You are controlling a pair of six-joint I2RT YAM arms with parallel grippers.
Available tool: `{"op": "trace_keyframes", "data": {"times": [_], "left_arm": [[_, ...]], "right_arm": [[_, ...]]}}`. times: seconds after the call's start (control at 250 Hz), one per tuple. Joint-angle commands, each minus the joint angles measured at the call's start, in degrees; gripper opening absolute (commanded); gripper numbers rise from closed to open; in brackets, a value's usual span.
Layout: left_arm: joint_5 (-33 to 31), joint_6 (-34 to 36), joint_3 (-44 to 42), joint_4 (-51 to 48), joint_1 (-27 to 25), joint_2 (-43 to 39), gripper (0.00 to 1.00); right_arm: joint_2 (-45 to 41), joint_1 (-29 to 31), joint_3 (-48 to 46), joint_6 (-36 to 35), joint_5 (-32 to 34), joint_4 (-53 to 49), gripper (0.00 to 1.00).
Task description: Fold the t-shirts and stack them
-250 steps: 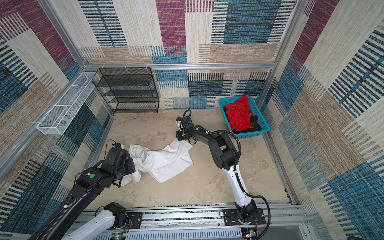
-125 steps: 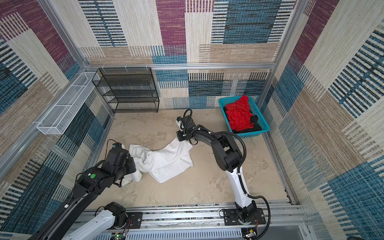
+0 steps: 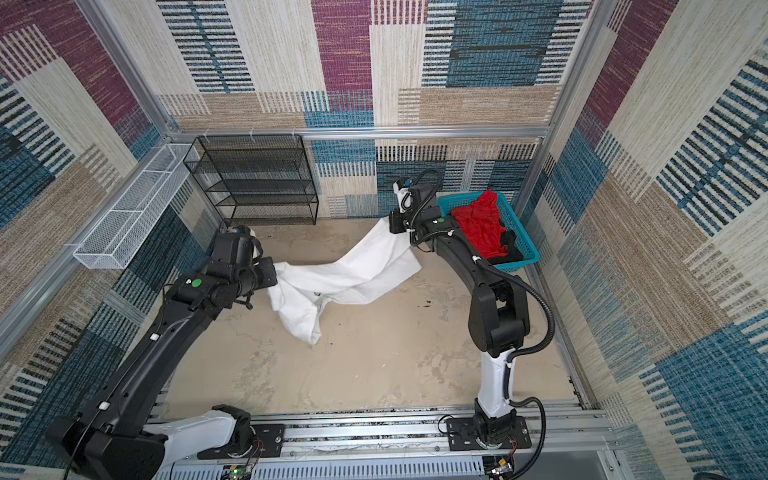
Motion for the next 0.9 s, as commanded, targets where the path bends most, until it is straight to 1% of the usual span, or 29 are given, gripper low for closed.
{"op": "trace_keyframes", "data": {"times": [0.0,0.072,0.152,0.208,0.256,0.316,0.372,0.448,0.516,0.532,0.544,0.584,0.616,0.628,0.716,0.784,0.896], "left_arm": [[4.08,3.95,3.02,-0.48,0.21,2.07,0.00],[8.28,1.68,-1.06,-0.21,0.18,0.62,0.00],[12.54,-1.56,-9.39,1.77,0.19,-3.32,0.00],[14.05,-3.42,-15.04,1.89,0.16,-6.34,0.00],[14.63,-4.61,-19.48,1.94,0.10,-9.01,0.00],[15.00,-5.58,-25.00,3.17,0.06,-11.93,0.00],[16.54,-6.37,-29.46,5.30,0.04,-12.90,0.00],[19.61,-7.25,-33.55,8.40,0.03,-11.42,0.00],[20.40,-7.53,-34.94,10.13,0.04,-8.90,0.00],[20.42,-7.49,-35.07,10.34,0.04,-8.37,0.00],[20.38,-7.45,-35.10,10.60,0.01,-7.91,0.00],[20.14,-7.14,-35.00,10.93,0.07,-6.57,0.00],[19.71,-6.90,-34.80,11.12,0.07,-5.55,0.00],[19.60,-6.81,-34.65,11.10,0.04,-5.27,0.00],[18.81,-6.11,-33.90,10.40,0.07,-3.28,0.00],[18.83,-5.94,-33.99,10.59,0.01,-2.87,0.00],[18.38,-5.83,-34.64,10.81,0.01,-3.06,0.00]], "right_arm": [[-4.44,-0.29,-5.09,-0.56,1.91,-1.89,0.00],[-9.57,-0.29,-14.62,2.03,2.48,0.81,0.00],[-14.90,-0.38,-25.13,5.48,5.76,1.99,0.00],[-18.14,-0.51,-31.55,7.61,9.27,2.07,0.00],[-19.99,-0.91,-36.38,8.96,10.71,2.37,0.00],[-20.38,-1.68,-40.56,9.75,10.52,3.23,0.00],[-19.13,-2.04,-43.02,9.87,9.70,4.18,0.00],[-16.91,-2.18,-45.35,10.29,8.37,5.85,0.00],[-16.07,-2.22,-46.85,10.96,7.89,7.94,0.00],[-15.96,-2.22,-47.03,11.15,7.92,8.21,0.02],[-15.91,-2.22,-47.15,11.11,7.98,8.47,0.06],[-16.21,-2.22,-47.46,11.26,8.41,8.93,0.25],[-16.63,-2.22,-47.59,11.36,9.02,9.10,0.35],[-16.84,-2.22,-47.59,11.32,9.11,9.11,0.37],[-19.27,-2.22,-47.42,10.94,10.67,8.78,0.61],[-21.38,-2.22,-47.53,10.80,11.75,8.19,0.66],[-22.89,-2.22,-47.97,10.62,11.12,6.63,0.67]]}}
